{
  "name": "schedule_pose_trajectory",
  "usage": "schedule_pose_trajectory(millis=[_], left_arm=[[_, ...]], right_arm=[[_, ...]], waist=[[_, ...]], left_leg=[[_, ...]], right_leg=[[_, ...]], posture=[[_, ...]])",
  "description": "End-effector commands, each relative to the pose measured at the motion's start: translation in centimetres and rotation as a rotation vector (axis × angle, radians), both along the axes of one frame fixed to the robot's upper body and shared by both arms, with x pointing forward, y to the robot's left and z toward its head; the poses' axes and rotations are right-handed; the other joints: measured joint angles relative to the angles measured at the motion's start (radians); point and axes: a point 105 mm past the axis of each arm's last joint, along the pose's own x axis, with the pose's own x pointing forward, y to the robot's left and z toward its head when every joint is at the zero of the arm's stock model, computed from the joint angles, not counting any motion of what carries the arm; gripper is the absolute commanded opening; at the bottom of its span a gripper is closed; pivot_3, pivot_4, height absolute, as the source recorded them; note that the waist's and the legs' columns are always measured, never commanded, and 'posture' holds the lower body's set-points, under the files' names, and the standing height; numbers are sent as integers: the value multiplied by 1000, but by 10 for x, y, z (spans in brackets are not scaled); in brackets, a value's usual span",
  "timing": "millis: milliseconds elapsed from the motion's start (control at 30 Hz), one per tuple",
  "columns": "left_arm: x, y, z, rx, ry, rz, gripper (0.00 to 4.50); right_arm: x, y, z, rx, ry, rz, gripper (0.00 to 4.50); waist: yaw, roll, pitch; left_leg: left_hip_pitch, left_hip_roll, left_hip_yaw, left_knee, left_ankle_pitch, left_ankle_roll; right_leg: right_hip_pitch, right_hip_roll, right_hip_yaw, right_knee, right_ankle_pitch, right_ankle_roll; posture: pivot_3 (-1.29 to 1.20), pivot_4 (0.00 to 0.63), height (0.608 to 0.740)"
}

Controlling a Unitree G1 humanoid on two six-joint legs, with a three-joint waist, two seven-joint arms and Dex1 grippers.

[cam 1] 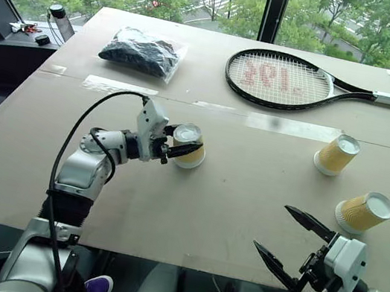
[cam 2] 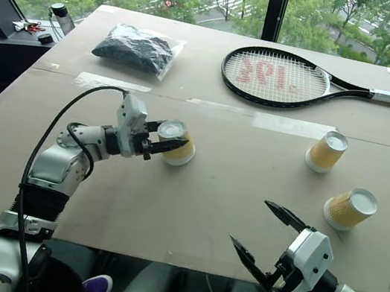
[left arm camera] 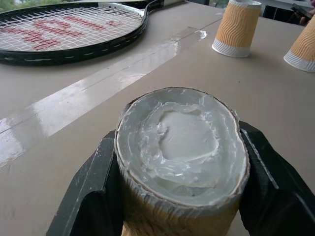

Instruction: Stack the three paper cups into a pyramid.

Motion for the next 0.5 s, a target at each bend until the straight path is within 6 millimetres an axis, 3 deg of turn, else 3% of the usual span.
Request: schedule_pose_trajectory(millis=[33, 267, 467, 500], left_arm=[[4, -19, 15, -16, -45, -91, 2202], [15, -71, 11, 32, -60, -246, 2202], [16, -83, -4, 71, -65, -298, 2202], [16, -83, -6, 76, -63, -296, 2701]], right_arm=[[-3, 4, 11, 14, -49, -10, 4500], [2, 4, 16, 1, -65, -82, 4500], [8, -3, 20, -9, -77, -171, 4500], [8, -3, 19, -11, -76, -176, 4500]], waist=[[2, 0, 0], [-1, -1, 0], [-7, -1, 0], [-6, -1, 1]], left_leg=[[0, 0, 0, 0, 0, 0], [-1, -2, 0, 2, 0, 0], [0, -1, 0, 1, 0, 0], [0, -1, 0, 1, 0, 0]], right_leg=[[0, 0, 0, 0, 0, 0], [0, 0, 0, 0, 0, 1], [-1, 1, 1, 1, -1, 1], [-1, 1, 1, 1, -1, 1]], posture=[[0, 150, 740], [0, 150, 740], [0, 150, 740], [0, 150, 740]])
